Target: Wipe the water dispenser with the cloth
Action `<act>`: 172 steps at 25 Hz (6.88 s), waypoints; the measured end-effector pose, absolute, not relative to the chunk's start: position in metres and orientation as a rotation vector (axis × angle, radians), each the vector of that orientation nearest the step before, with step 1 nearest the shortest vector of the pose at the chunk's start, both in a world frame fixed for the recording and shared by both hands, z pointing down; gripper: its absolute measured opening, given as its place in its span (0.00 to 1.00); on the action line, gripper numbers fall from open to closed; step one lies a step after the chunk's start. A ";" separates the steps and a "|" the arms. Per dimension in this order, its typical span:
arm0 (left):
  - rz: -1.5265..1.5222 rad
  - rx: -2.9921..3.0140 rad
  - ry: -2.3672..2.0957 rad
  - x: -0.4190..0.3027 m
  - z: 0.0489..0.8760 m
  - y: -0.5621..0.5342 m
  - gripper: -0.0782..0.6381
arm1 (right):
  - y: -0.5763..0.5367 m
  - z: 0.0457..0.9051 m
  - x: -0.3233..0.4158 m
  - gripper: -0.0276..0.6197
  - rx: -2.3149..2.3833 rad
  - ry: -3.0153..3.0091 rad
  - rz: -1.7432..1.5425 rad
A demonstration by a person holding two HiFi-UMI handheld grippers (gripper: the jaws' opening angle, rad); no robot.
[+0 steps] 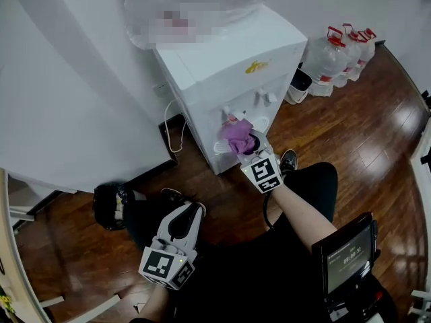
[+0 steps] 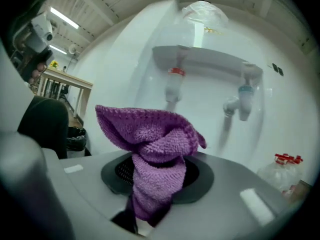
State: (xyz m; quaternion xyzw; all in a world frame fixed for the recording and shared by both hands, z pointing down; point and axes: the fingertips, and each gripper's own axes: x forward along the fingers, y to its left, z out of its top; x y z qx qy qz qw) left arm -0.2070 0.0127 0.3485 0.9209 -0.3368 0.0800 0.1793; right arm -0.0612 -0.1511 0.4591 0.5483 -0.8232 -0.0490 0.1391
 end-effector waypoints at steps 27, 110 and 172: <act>0.327 2.580 -0.888 -0.130 0.375 0.018 0.19 | -0.159 0.538 -0.054 0.26 1.594 -2.265 0.294; 0.619 2.662 -0.885 -0.121 0.531 -0.028 0.17 | -0.170 0.849 0.137 0.26 1.490 -1.655 0.698; 0.291 2.592 -0.963 -0.159 0.405 0.015 0.24 | -0.075 0.501 0.051 0.26 1.497 -2.263 0.431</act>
